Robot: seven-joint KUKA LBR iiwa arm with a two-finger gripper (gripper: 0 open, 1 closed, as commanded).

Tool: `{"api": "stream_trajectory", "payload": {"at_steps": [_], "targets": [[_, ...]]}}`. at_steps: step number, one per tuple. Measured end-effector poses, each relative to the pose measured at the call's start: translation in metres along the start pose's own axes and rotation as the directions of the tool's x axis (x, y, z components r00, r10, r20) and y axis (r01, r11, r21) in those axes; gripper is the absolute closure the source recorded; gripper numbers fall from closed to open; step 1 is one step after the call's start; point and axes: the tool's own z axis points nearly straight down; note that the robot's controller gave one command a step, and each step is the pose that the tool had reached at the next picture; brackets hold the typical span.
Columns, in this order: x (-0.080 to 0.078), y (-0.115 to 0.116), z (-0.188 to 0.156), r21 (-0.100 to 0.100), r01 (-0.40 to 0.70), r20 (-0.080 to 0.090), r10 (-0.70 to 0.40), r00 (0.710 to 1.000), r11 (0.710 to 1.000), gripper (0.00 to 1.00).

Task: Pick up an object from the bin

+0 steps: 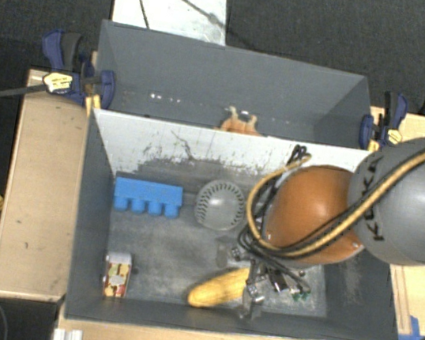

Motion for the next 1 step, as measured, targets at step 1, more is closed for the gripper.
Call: {"api": "stream_trajectory", "payload": {"at_steps": [1], "targets": [[-0.0037,0.0006,0.0183,0.003,0.057,0.007,-0.057,0.998,0.998,0.00]]}}
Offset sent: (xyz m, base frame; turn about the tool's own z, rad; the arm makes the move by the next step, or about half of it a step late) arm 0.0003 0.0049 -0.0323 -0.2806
